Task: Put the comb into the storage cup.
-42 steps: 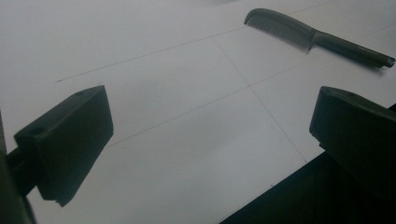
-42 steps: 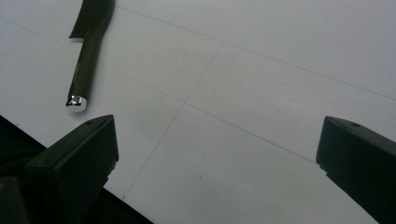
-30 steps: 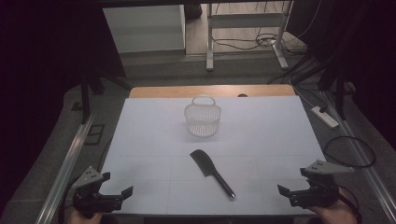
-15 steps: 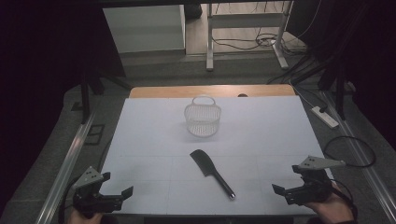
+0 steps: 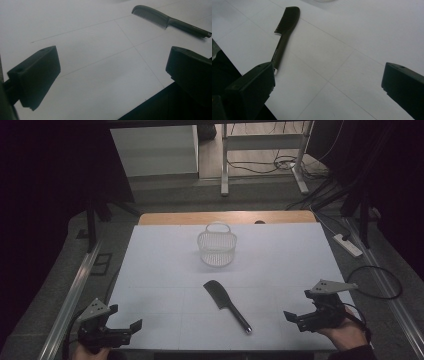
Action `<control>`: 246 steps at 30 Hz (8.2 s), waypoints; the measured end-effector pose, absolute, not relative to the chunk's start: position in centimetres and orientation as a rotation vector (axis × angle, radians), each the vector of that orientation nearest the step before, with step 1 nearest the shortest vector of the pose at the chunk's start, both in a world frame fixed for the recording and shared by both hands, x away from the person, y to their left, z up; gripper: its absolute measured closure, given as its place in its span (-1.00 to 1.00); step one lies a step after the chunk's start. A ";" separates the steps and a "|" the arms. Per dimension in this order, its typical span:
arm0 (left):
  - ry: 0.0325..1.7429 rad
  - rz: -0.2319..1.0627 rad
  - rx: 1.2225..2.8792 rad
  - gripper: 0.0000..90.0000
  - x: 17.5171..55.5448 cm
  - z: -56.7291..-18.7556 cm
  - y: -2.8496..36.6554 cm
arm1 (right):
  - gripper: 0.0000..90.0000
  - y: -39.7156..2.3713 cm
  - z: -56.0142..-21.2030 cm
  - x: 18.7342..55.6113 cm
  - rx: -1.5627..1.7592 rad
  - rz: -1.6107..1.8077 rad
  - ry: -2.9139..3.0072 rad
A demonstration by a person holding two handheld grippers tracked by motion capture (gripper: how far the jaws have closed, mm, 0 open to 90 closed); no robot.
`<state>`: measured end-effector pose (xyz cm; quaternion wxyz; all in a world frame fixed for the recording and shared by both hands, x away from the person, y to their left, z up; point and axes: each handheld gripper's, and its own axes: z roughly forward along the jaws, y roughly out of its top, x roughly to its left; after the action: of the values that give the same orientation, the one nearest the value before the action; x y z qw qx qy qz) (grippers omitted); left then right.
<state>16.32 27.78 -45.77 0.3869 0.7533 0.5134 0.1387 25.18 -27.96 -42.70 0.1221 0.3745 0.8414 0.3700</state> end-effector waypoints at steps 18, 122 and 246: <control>1.298 0.357 1.930 -0.99 16.3 -45.8 27.7 | -1.00 -24.6 -42.9 26.3 1.076 1.085 2.516; 1.251 0.317 1.978 -0.98 17.4 -46.0 27.1 | 0.98 -10.7 -48.3 28.3 0.641 0.725 2.997; 1.233 0.314 1.973 -0.97 17.2 -46.0 27.1 | -0.99 -12.2 -51.6 30.3 0.775 0.460 2.892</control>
<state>17.22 27.12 -45.95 0.3868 0.7750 0.4843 0.1234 30.34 -12.17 -51.60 0.0561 0.2553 0.9533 0.1516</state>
